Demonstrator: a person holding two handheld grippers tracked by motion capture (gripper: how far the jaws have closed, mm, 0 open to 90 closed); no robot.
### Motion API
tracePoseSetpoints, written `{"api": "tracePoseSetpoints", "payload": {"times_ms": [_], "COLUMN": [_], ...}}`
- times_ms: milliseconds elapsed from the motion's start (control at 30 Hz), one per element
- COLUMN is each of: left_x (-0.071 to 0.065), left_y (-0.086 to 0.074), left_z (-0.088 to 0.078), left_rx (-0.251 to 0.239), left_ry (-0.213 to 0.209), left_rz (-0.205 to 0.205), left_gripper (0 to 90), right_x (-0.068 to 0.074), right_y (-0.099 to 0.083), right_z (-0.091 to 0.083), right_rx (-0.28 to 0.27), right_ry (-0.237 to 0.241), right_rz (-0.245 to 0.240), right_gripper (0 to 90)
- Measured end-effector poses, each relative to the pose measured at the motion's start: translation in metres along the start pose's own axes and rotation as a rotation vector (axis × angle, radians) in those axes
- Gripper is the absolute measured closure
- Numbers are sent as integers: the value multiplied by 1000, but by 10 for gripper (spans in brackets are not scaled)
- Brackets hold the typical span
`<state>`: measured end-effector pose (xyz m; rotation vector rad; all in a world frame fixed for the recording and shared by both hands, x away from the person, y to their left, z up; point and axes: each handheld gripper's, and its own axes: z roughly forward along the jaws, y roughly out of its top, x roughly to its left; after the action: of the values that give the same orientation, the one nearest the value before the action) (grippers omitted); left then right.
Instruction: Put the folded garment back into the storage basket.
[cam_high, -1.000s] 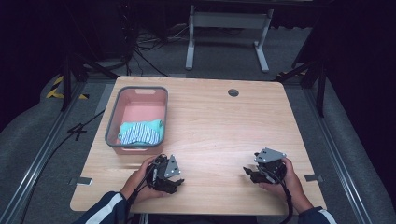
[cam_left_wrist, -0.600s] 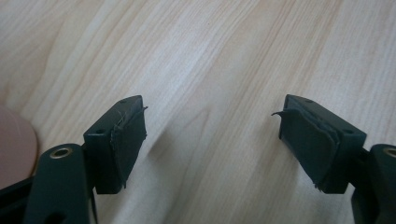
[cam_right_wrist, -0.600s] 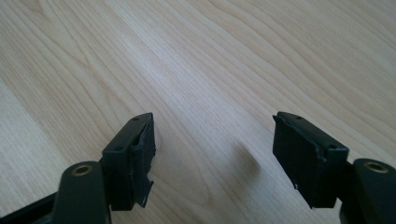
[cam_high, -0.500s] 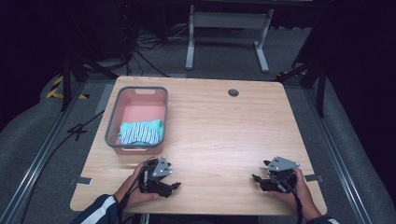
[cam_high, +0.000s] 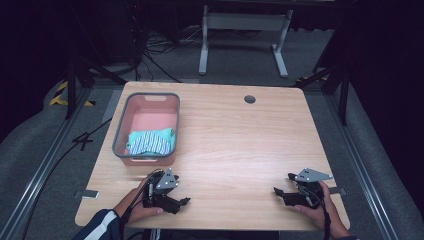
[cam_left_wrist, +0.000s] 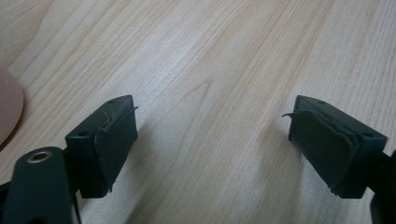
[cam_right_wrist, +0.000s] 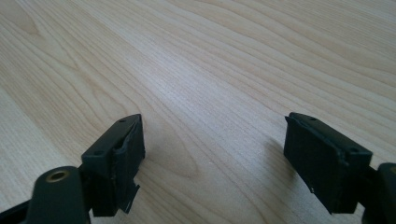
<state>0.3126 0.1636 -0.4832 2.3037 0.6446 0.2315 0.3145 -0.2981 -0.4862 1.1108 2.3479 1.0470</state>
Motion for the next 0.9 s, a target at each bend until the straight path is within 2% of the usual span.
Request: {"api": "tracePoseSetpoints", "payload": {"times_ms": [900], "left_x": [2], "left_y": [4], "left_z": [4], "left_rx": [16], "left_ry": [-13], "left_rz": [17], "left_gripper": [93], "right_x": [0], "right_y": [0], "right_z": [0], "right_rx": [1], "right_ry": [0], "right_rz": [-7], "right_gripper": [206]}}
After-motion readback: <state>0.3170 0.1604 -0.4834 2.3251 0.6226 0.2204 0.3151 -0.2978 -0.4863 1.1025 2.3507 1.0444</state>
